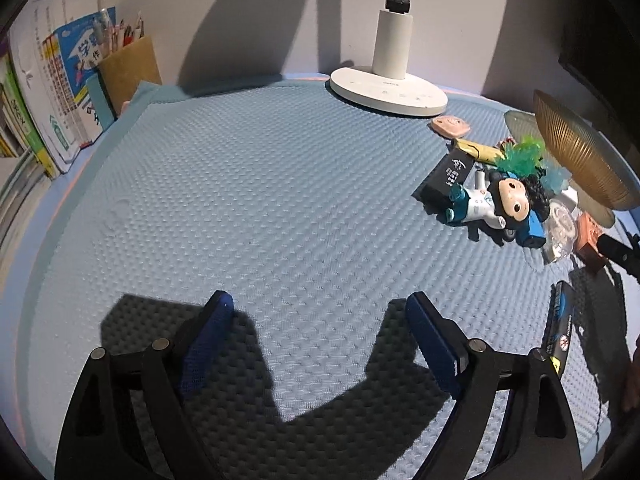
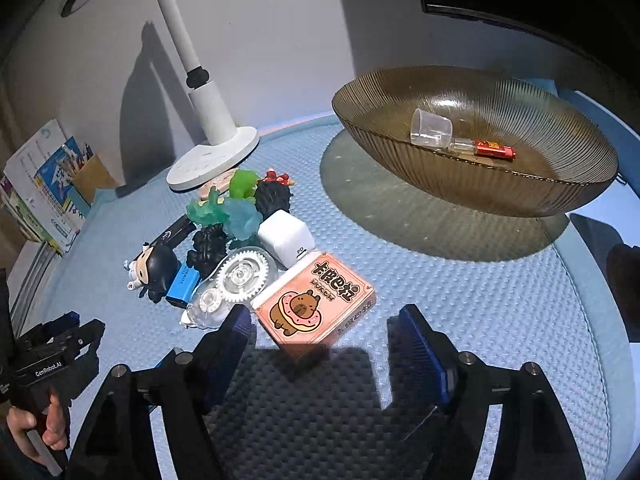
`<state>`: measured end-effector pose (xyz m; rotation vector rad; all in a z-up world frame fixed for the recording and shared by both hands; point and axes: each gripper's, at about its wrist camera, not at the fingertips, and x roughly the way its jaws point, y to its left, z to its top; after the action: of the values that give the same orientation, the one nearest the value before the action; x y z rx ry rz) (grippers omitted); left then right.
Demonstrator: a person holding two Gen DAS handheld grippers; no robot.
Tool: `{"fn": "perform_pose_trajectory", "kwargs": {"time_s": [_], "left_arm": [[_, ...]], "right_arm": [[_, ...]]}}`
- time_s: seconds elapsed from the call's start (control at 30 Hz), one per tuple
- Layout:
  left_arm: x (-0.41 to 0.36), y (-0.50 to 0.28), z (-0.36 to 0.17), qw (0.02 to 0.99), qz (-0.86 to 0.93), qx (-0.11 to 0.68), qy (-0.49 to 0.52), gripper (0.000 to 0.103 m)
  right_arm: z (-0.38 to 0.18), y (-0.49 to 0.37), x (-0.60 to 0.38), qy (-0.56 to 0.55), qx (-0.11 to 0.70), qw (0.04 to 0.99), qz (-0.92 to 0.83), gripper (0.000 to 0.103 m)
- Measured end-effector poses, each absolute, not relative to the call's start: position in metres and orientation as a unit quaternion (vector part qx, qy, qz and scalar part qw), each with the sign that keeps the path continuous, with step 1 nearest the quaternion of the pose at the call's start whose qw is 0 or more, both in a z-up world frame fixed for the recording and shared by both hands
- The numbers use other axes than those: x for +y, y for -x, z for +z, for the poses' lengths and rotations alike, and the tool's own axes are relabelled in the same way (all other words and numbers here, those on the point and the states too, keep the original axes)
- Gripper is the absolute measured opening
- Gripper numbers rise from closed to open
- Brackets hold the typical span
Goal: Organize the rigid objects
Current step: 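Move the left tool to the FASHION USB stick while the right tool approaches the pink card box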
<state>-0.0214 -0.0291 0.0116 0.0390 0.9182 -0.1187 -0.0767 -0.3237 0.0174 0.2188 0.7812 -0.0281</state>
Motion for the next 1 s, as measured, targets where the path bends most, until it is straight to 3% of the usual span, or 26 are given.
{"fn": "perform_pose_trajectory", "kwargs": {"time_s": [0.07,0.33,0.53,0.83,1.0], "left_arm": [[-0.029,0.021,0.011,0.895,-0.058,0.443,-0.019,0.087],[-0.028,0.022,0.012,0.894,-0.063,0.443,-0.016,0.087],[-0.051,0.044,0.028,0.882,-0.186,0.433,0.002,0.087],[-0.126,0.062,0.023,0.851,-0.270,0.442,-0.090,0.087],[-0.145,0.069,0.018,0.843,-0.284,0.444,-0.110,0.087]], "right_arm": [[0.018,0.077,-0.323,-0.106,0.379,0.919,-0.017,0.082],[0.016,0.081,-0.331,-0.125,0.382,0.915,-0.019,0.083],[0.012,0.083,-0.316,-0.142,0.412,0.900,-0.019,0.085],[0.008,0.052,-0.290,-0.089,0.436,0.887,-0.121,0.086],[0.009,0.062,-0.300,-0.074,0.435,0.890,-0.112,0.064]]}}
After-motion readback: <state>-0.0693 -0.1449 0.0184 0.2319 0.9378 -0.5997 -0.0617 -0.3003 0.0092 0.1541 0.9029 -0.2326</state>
